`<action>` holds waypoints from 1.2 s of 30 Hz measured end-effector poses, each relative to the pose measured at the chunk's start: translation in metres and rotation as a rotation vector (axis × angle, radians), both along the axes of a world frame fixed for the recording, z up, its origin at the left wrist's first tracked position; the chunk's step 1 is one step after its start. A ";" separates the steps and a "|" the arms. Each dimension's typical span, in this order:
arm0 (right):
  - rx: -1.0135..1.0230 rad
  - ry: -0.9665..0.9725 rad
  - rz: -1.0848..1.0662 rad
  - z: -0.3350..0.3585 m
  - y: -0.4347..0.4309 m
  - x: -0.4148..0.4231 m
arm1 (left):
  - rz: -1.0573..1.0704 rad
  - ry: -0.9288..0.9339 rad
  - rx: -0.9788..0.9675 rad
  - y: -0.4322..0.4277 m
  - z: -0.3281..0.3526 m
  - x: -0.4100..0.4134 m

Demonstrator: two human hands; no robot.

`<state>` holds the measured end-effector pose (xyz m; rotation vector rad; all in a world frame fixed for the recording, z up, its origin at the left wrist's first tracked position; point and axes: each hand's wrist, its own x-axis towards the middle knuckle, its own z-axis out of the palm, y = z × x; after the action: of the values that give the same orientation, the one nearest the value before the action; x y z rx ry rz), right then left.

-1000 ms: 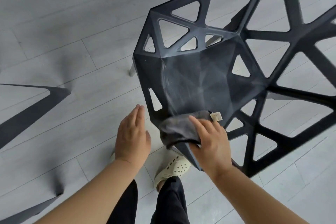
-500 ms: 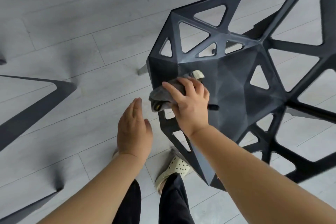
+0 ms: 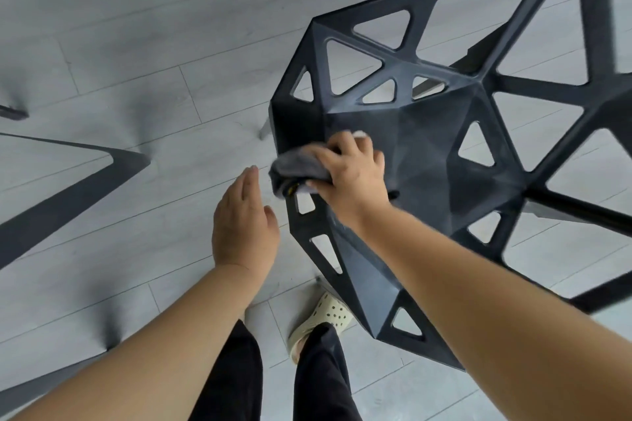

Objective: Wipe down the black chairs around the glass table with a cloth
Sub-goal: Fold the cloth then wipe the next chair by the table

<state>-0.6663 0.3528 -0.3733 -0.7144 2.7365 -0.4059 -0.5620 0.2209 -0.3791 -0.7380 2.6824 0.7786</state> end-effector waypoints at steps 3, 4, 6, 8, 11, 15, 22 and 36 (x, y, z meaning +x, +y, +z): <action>-0.006 -0.008 0.027 0.003 0.041 0.051 | -0.010 -0.019 0.011 0.007 0.004 0.008; 0.001 -0.012 0.042 0.005 0.054 0.065 | -0.022 -0.025 0.014 0.010 0.005 0.011; 0.017 -0.033 0.070 0.010 0.075 0.092 | -0.051 -0.031 0.016 0.014 0.007 0.016; 0.050 -0.068 0.094 0.015 0.095 0.116 | -0.066 -0.036 0.022 0.017 0.008 0.021; 0.135 -0.108 0.180 0.022 0.122 0.148 | -0.071 -0.052 0.034 0.018 0.010 0.026; 0.230 -0.064 0.323 0.024 0.134 0.162 | -0.081 -0.066 0.044 0.016 0.009 0.032; 0.095 0.148 0.366 0.003 0.091 0.106 | -0.108 -0.083 0.085 0.013 0.003 0.039; 0.113 0.122 -0.016 -0.012 -0.084 -0.068 | -0.109 -0.077 0.030 -0.009 -0.007 0.034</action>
<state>-0.7346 0.2691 -0.3854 -0.7101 2.8536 -0.2156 -0.5285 0.2117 -0.3861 -0.5972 2.6109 0.7459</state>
